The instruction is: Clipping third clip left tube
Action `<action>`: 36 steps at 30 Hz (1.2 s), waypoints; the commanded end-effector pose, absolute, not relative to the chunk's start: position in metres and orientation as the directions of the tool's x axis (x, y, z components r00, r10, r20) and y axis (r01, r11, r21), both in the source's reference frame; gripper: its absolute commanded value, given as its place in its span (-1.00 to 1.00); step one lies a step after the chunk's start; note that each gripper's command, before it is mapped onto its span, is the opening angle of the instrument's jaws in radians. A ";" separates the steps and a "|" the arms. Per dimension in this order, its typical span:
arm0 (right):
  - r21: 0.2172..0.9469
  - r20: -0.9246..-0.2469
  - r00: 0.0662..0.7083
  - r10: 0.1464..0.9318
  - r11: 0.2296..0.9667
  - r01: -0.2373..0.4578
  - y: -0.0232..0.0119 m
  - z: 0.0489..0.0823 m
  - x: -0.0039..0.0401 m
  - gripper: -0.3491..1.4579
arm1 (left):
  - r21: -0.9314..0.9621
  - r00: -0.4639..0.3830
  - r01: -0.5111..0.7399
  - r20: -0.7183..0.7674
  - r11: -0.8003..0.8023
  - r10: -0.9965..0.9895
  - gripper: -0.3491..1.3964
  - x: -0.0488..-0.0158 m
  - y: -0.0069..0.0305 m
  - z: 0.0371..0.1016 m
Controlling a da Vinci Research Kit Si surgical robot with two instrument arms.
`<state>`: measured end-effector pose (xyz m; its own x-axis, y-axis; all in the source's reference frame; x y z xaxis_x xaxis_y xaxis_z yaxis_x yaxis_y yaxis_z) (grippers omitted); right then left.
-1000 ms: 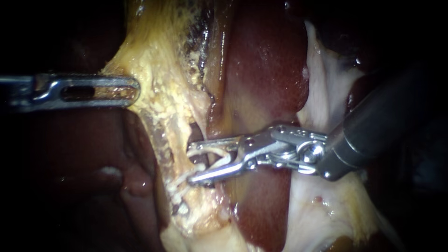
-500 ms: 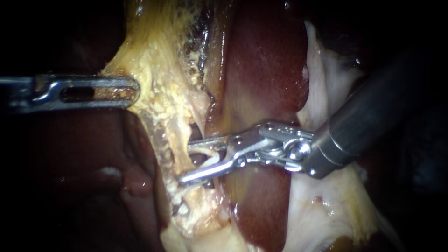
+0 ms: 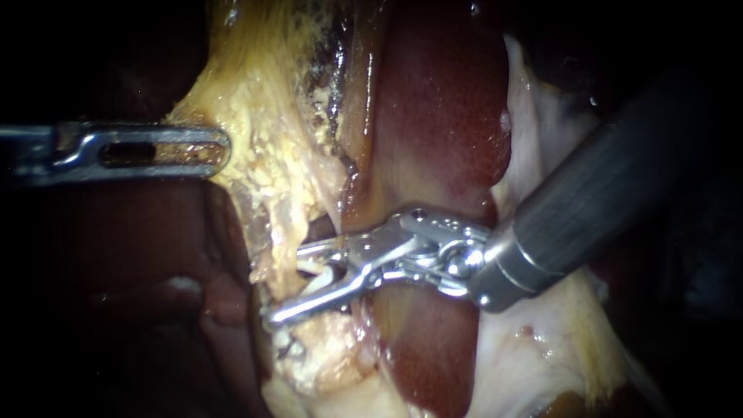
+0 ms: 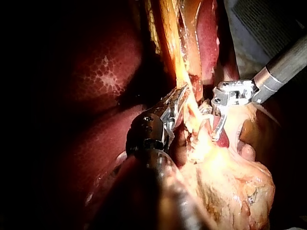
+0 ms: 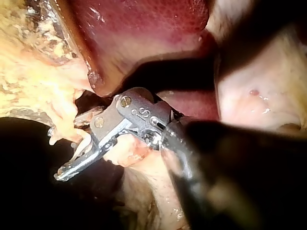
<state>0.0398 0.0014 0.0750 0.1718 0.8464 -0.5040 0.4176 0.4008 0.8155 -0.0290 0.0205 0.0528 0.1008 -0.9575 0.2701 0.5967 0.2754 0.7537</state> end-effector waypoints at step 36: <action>0.935 -0.253 0.100 0.962 0.216 0.281 0.0057 0.0742 0.0404 -0.54 | 0.753 0.101 0.596 0.274 0.279 -0.956 -1.00 -0.0291 0.0206 0.0539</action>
